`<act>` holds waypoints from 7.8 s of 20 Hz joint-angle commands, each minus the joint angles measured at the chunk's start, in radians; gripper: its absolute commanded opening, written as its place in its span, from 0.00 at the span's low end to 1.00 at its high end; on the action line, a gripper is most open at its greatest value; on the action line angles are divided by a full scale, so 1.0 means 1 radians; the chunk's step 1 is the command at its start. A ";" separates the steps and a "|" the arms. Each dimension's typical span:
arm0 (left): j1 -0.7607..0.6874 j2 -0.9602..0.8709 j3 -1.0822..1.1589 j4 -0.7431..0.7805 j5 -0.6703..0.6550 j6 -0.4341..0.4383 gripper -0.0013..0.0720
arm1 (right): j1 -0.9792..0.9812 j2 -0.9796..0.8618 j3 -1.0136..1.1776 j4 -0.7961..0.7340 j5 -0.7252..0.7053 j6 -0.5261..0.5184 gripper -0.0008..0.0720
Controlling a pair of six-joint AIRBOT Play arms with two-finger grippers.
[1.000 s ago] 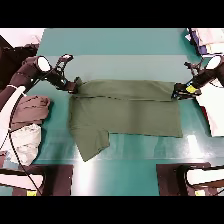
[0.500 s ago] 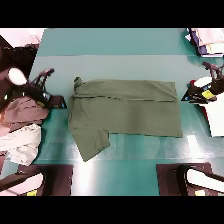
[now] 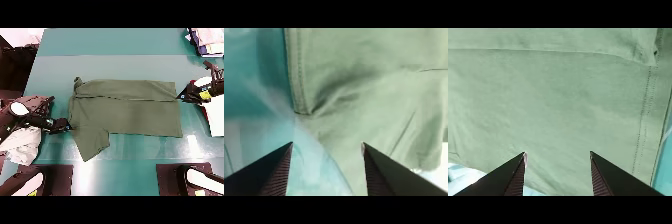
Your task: Fold the shirts.
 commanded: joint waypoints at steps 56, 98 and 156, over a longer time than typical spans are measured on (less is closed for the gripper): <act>-0.149 0.242 0.263 -0.022 0.002 -0.034 0.06 | -0.180 0.330 -0.254 -0.188 0.071 -0.042 0.04; -0.149 -0.125 0.436 -0.034 0.072 -0.037 0.06 | -0.238 -0.449 -0.016 0.272 -0.019 -0.375 0.80; -0.125 -0.139 1.028 0.556 -0.272 -0.035 0.06 | 0.972 -0.679 0.846 0.371 -0.343 -0.200 0.04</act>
